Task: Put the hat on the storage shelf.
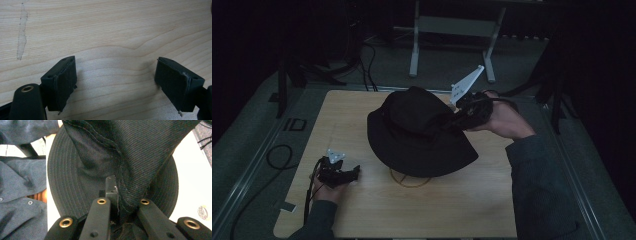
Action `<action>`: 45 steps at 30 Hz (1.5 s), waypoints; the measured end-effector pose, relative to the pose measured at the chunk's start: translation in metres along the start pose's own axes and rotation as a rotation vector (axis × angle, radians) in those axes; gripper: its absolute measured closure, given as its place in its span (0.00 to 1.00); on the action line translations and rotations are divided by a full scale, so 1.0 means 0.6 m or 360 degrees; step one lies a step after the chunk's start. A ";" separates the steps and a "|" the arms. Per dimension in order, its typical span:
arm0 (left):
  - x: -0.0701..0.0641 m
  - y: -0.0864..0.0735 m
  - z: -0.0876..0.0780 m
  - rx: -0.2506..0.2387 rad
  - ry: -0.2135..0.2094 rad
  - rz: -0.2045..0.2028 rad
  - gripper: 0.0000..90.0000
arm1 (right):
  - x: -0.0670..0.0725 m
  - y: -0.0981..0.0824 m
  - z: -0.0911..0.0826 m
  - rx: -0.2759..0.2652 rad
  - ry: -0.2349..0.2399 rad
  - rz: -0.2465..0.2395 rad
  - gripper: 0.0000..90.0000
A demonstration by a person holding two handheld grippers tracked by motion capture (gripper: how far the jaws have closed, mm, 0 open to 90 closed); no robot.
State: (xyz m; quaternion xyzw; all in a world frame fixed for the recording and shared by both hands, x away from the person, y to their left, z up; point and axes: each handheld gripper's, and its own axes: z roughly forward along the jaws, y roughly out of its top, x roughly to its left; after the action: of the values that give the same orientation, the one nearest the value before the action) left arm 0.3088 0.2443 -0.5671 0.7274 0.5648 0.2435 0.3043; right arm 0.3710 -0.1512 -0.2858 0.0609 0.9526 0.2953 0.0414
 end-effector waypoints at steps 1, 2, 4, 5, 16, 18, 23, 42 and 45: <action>0.000 0.000 0.000 0.0001 0.0000 0.0000 0.20 | 0.000 0.003 0.004 0.0021 0.0006 -0.0001 0.97; 0.000 0.000 0.000 0.0001 0.0000 0.0000 0.20 | 0.000 0.003 0.004 0.0021 0.0006 -0.0001 0.97; 0.000 0.000 0.000 0.0001 0.0000 0.0000 0.20 | 0.000 0.004 0.009 0.0033 0.0014 -0.0002 0.96; 0.000 0.000 0.000 0.0001 0.0000 0.0001 0.20 | 0.000 0.006 0.015 0.0048 0.0016 -0.0007 0.96; 0.000 0.000 0.000 0.0002 -0.0001 0.0004 0.20 | 0.002 0.012 0.044 0.0138 0.0039 0.0003 0.93; 0.000 0.000 0.000 0.0002 -0.0001 0.0004 0.20 | 0.002 0.012 0.047 0.0139 0.0038 0.0004 0.92; 0.000 0.000 0.000 0.0002 0.0000 0.0007 0.20 | 0.000 0.014 0.050 0.0130 0.0025 0.0012 0.89; 0.000 0.000 0.000 0.0000 -0.0002 0.0000 0.20 | -0.001 0.022 0.075 0.0176 0.0011 0.0044 0.69; 0.000 0.000 0.000 0.0000 -0.0002 0.0000 0.20 | -0.001 0.021 0.069 0.0134 -0.0031 0.0043 0.58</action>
State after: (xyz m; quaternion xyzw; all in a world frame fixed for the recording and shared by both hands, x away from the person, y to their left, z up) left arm 0.3091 0.2441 -0.5672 0.7275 0.5647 0.2430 0.3047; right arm 0.3774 -0.1178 -0.3129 0.0783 0.9628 0.2549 0.0440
